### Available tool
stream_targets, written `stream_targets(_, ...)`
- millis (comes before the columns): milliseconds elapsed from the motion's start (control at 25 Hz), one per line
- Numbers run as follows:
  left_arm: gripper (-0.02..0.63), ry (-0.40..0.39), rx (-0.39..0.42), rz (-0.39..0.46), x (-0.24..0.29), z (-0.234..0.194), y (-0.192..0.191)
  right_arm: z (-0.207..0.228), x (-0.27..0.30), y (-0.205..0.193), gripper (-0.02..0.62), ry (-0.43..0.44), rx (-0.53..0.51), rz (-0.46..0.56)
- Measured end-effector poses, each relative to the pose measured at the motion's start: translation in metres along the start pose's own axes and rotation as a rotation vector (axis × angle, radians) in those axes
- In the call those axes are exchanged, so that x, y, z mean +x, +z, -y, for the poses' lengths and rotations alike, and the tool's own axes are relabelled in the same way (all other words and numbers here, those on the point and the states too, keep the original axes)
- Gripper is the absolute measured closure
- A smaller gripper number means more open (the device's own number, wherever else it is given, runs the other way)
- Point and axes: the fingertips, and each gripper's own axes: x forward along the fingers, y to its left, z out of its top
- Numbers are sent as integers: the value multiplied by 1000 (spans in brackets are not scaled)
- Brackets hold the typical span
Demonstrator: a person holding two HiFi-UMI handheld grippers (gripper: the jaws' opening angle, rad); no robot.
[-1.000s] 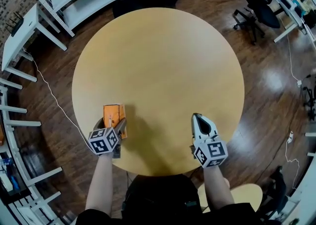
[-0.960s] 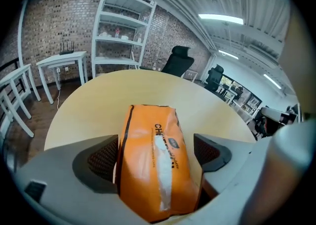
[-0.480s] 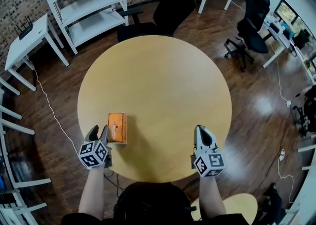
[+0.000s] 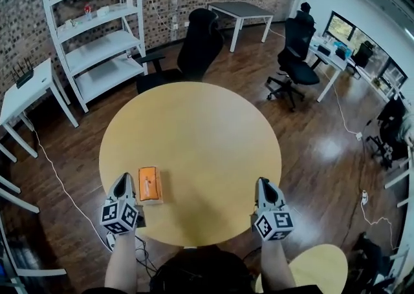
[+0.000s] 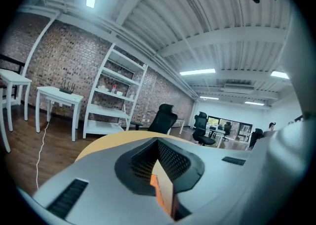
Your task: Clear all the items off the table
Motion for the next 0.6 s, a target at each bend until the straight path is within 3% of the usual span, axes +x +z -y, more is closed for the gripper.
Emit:
stream_targets(200, 603, -96, -34, 46, -6, 29, 15, 6, -28, 11, 591, -49, -7, 31)
stream_targets(600, 603, -197, 35, 146, -19, 73, 33, 12, -38, 28, 591, -37, -15, 90)
